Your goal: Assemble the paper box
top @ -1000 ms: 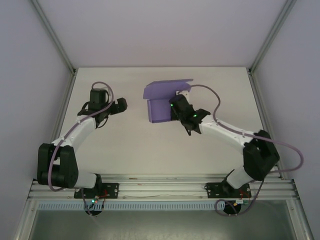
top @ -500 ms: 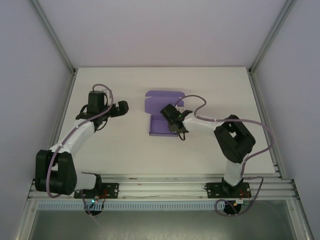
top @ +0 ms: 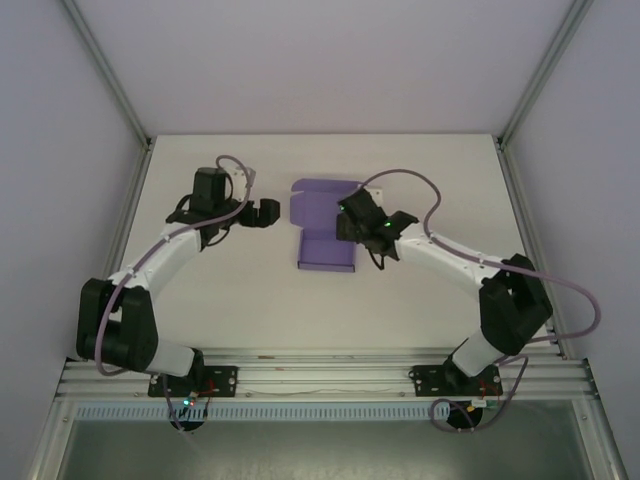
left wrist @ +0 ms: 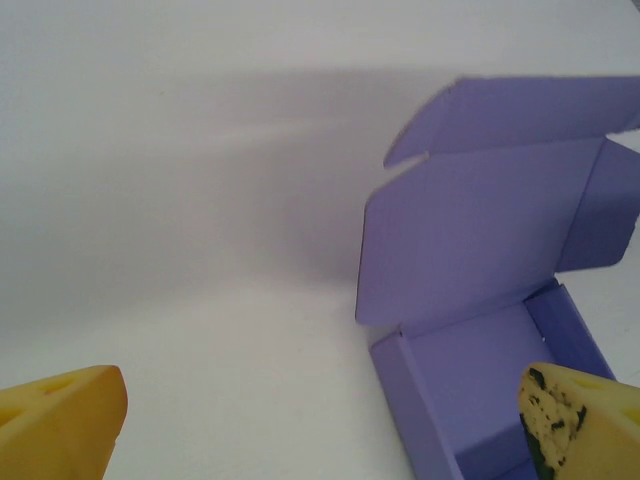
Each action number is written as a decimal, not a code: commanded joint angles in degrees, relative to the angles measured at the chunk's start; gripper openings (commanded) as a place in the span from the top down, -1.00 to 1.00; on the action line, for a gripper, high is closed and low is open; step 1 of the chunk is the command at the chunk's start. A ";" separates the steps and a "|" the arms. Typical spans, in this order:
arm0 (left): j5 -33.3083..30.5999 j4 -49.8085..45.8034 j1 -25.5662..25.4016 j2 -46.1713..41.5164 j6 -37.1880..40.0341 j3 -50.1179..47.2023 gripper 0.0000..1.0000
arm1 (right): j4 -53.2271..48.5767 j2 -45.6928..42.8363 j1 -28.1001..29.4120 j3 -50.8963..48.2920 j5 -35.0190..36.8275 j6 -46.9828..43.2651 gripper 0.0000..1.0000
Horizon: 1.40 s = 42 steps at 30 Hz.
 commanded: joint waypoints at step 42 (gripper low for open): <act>5.81 -34.88 -4.42 32.38 34.06 41.97 0.29 | -20.44 24.99 -16.27 35.14 -32.39 -45.15 0.70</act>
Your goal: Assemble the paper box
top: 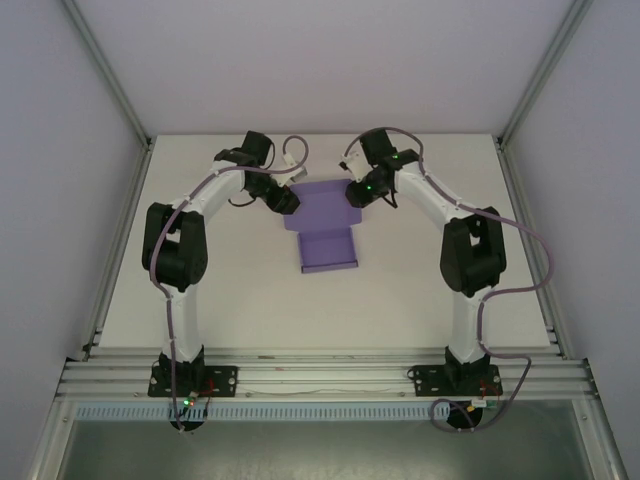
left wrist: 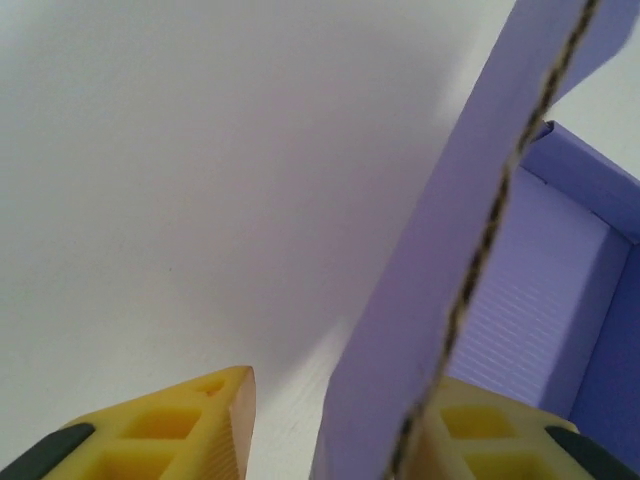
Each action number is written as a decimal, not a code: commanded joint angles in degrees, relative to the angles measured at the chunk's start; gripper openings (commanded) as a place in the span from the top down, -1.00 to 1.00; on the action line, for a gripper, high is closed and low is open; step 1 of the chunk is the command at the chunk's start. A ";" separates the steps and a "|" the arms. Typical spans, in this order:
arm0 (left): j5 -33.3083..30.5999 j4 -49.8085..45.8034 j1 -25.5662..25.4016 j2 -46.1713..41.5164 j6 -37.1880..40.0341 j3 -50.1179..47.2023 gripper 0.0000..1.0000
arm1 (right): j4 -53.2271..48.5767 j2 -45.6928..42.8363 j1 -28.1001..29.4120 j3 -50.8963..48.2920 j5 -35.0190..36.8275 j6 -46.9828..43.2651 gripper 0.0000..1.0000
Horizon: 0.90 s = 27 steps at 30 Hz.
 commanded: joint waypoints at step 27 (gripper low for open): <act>-28.66 31.67 -8.64 -10.63 -49.58 -13.45 1.00 | 40.20 -14.06 13.11 -24.49 39.30 45.68 0.99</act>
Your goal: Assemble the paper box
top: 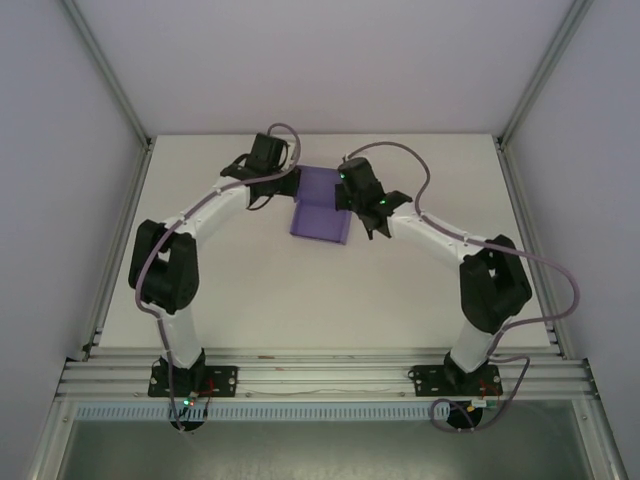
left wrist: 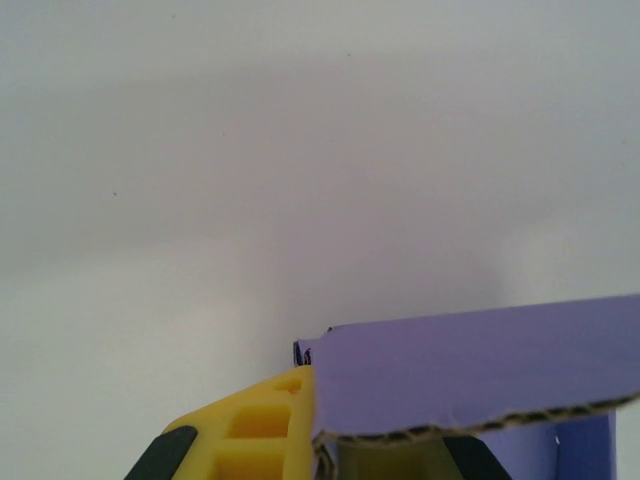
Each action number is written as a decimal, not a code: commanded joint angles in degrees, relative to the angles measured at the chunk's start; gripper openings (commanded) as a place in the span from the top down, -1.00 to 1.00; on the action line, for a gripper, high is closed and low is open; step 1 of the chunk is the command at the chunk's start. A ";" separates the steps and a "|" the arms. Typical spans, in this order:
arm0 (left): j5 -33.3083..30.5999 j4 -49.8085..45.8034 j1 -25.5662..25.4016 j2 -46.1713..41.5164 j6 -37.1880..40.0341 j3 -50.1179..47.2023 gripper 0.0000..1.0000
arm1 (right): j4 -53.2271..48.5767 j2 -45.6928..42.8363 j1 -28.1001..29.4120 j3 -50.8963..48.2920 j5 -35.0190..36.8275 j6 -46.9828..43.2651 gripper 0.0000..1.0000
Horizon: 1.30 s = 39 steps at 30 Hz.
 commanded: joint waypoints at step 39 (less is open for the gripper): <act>-9.94 20.23 -8.04 -17.74 -14.18 -29.43 -0.04 | 34.65 4.10 12.40 -25.00 21.08 -2.14 1.00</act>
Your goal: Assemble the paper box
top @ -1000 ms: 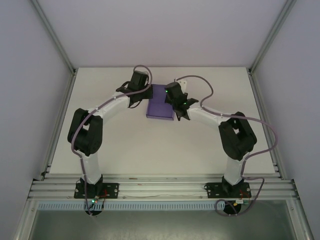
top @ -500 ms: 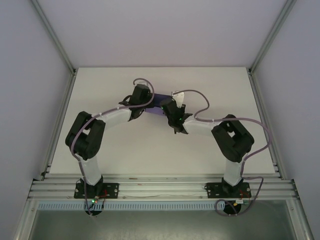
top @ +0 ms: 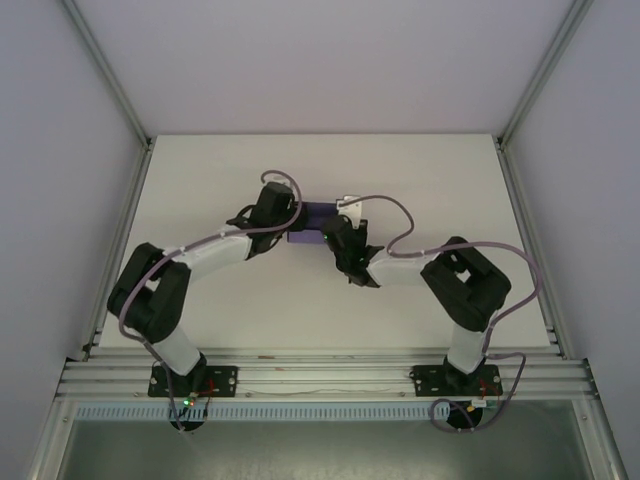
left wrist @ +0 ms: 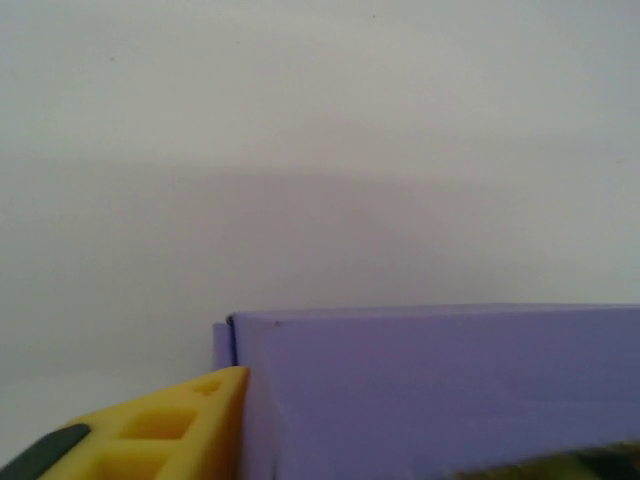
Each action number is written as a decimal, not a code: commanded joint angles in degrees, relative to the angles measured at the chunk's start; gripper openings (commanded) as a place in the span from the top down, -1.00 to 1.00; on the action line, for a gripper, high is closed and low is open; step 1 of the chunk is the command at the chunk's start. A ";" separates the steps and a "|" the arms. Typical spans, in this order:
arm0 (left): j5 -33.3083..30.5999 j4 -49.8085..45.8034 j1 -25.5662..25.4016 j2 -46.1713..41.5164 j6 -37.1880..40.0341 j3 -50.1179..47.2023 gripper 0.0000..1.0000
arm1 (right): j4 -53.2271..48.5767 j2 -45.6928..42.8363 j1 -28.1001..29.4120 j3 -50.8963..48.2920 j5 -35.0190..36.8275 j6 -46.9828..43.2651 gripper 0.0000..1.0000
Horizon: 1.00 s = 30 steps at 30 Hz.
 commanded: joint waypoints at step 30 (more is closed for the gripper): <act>13.72 -13.00 10.64 1.00 -9.95 1.56 -0.70 | 3.55 0.57 6.93 -4.54 2.74 -15.30 0.92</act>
